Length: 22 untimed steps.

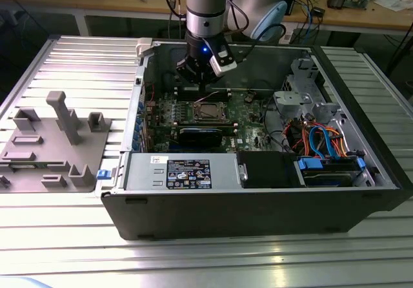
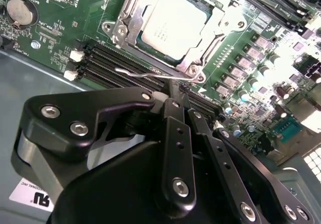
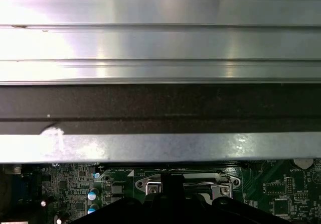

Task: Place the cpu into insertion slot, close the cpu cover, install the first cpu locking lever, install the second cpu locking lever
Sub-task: 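Install the first cpu locking lever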

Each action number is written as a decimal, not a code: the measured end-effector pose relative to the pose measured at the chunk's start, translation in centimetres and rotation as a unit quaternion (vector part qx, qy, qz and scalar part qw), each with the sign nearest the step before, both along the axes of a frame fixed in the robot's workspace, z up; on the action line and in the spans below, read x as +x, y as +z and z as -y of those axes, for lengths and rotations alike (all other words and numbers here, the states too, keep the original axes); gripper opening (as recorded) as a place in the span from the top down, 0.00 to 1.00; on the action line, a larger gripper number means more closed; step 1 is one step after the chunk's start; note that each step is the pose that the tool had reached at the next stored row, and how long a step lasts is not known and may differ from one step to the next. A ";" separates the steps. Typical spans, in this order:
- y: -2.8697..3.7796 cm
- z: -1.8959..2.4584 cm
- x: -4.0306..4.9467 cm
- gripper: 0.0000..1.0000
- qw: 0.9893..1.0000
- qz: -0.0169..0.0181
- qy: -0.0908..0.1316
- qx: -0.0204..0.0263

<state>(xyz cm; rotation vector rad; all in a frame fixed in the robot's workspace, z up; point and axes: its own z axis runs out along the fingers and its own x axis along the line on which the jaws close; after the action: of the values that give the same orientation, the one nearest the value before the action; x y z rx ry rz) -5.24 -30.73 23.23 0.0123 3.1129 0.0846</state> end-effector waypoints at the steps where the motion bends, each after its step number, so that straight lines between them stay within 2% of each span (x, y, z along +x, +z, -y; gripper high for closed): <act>1: 0.00 0.00 0.00 0.89 1.000 0.000 0.000 0.000; 14: -0.07 0.00 0.10 0.89 1.000 0.000 0.000 0.000; 15: -0.56 0.00 0.45 0.89 1.000 0.000 0.001 0.001; 16: -0.71 0.00 0.45 0.89 1.000 0.000 0.003 0.001; 22: -0.80 -0.04 0.73 0.89 1.000 0.000 0.003 0.001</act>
<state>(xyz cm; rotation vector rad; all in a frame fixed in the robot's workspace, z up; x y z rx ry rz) -4.51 -30.69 22.43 0.0029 3.1128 0.0891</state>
